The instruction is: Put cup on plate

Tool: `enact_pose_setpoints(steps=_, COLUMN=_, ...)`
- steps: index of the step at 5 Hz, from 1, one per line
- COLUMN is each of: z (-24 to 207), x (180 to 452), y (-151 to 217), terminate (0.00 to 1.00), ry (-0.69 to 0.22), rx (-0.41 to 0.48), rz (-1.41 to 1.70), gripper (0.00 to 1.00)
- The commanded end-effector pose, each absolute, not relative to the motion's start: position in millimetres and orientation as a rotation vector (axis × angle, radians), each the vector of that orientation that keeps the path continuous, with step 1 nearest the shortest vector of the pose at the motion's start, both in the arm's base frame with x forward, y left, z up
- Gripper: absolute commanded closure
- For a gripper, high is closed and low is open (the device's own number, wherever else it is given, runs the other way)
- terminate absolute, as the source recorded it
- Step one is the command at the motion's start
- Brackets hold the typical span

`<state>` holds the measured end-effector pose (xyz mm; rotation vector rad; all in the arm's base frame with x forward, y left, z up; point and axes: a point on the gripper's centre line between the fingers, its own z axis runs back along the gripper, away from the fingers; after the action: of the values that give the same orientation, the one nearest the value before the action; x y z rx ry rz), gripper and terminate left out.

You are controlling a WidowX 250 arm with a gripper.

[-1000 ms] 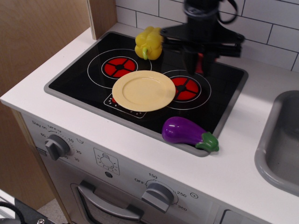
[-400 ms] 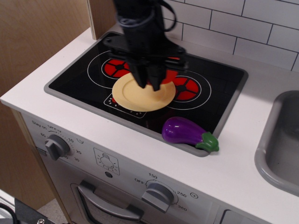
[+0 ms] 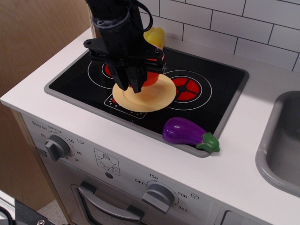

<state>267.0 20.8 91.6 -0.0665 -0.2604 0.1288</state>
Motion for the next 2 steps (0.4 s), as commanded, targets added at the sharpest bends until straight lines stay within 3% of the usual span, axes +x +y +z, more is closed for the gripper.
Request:
enact_pose_setpoints(steps=1, z=89.2, x=273.4, y=29.7, terminate=0.0, ry=-0.285, rx=-0.069, rz=0.14, gripper=0.0)
enact_pose_setpoints(steps=2, z=86.9, x=276.0, y=28.2, terminate=0.0, ry=-0.28, rx=-0.062, rz=0.141, gripper=0.0)
